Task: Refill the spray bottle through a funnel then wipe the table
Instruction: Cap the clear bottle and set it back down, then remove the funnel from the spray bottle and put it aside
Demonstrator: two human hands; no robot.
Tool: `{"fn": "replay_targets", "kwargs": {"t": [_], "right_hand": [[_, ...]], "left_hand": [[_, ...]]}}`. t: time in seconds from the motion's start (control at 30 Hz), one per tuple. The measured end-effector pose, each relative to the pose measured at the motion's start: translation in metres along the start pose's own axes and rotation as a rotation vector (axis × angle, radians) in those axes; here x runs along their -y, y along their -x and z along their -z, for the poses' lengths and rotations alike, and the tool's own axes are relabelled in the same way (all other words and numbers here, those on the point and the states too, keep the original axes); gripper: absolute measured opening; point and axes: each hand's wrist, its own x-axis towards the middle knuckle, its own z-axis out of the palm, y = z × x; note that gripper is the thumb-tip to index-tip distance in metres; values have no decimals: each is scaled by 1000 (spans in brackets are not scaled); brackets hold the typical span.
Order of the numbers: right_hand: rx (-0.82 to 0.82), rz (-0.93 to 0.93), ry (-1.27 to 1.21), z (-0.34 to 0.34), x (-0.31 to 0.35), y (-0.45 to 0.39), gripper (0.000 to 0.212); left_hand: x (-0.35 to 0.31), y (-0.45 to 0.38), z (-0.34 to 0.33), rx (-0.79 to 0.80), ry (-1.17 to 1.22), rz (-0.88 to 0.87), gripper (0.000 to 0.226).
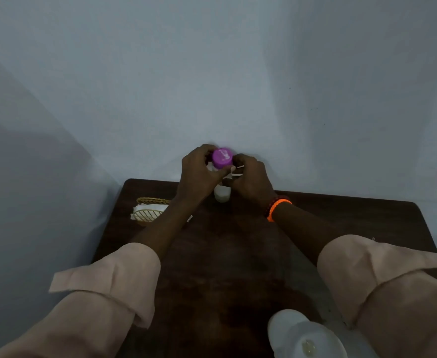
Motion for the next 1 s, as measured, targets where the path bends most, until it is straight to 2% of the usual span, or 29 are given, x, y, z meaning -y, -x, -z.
{"fn": "replay_targets", "kwargs": {"t": [0.17,0.27,0.33,0.4,0.47,0.5,0.57,0.63,0.7,0.83,1.0], "right_hand": [[84,-45,54,0,0,-1,57],[164,-134,84,14,10,6,79],[159,-213,54,34,15,19,89],[121,-287,9,63,20,47,82],[54,-335,-37,95,26,90,63],[22,-348,-54,110,29,115,52],[-15,-400,-73,135,36,173,35],[-21,-479,-118,149,45,230,20],[-30,-548,-165,153,52,277,9],[8,-636,-227,145,56,337,7],[-10,-662,-220,129,57,355,15]], "left_hand": [[5,3,0,17,-15,18,64],[-1,3,9,27,-49,23,70],[-11,9,19,10,-70,42,73],[-27,30,30,-39,-73,97,66],[-48,70,38,-30,-58,168,46],[-60,95,41,26,-37,223,34],[-85,156,42,243,63,399,14],[-105,216,41,441,221,591,8],[-111,257,38,516,314,666,7],[-118,285,31,497,438,753,10],[-125,286,25,450,508,766,14]]}}
